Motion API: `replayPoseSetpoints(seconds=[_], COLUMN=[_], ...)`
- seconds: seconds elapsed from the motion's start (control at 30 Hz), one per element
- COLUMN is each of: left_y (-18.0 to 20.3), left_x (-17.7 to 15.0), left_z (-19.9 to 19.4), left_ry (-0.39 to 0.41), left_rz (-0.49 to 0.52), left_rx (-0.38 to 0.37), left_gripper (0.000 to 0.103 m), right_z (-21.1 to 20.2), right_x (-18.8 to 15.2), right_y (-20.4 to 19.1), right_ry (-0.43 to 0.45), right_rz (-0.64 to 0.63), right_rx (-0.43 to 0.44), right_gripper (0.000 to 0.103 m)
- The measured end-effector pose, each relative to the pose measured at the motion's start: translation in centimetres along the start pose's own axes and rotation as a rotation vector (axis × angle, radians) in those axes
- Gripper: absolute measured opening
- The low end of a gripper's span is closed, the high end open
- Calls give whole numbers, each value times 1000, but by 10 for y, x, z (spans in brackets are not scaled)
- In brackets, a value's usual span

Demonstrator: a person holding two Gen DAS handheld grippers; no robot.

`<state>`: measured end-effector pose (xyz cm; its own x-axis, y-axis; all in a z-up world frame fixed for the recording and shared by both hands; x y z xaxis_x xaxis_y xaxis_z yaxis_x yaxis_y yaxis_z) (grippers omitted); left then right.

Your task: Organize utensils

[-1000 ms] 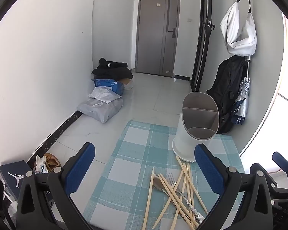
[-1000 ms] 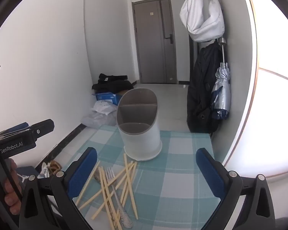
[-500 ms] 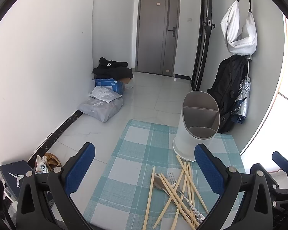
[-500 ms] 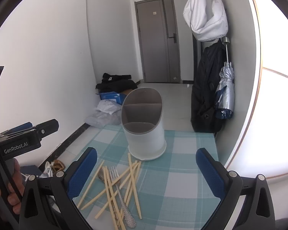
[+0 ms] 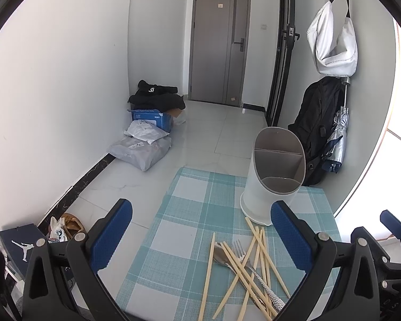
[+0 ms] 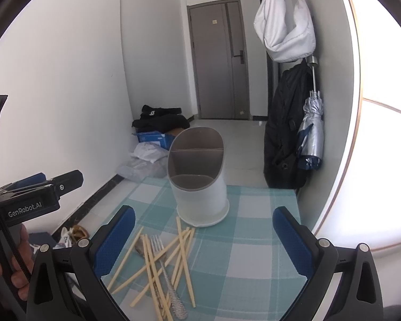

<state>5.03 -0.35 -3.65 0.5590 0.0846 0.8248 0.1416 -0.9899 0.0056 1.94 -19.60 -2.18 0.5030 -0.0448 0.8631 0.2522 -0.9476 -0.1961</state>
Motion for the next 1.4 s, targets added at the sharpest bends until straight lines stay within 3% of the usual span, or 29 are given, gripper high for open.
replayPoseSetpoints(seconds=[1.4], left_y=[5], left_x=[-5], left_z=[5], left_ry=[-42], left_rz=[14], left_rx=[-24], left_gripper=[102], right_z=[5], right_x=[-6], right_y=[1], right_ry=[-25], right_rz=[12], right_rx=[-8], right_gripper=[103])
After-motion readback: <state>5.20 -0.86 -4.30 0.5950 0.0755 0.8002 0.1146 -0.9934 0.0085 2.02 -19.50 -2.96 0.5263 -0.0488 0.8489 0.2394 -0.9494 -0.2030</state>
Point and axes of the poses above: each gripper's, at about its wrist camera, not at the fingertips, and z roughly the way its jaws point, y to its right, x to its top, the point moved 6 cm from there along z, roughly the way its jaws point, and after that the axes turned 7 degrees about x, right-handed, at the moved point
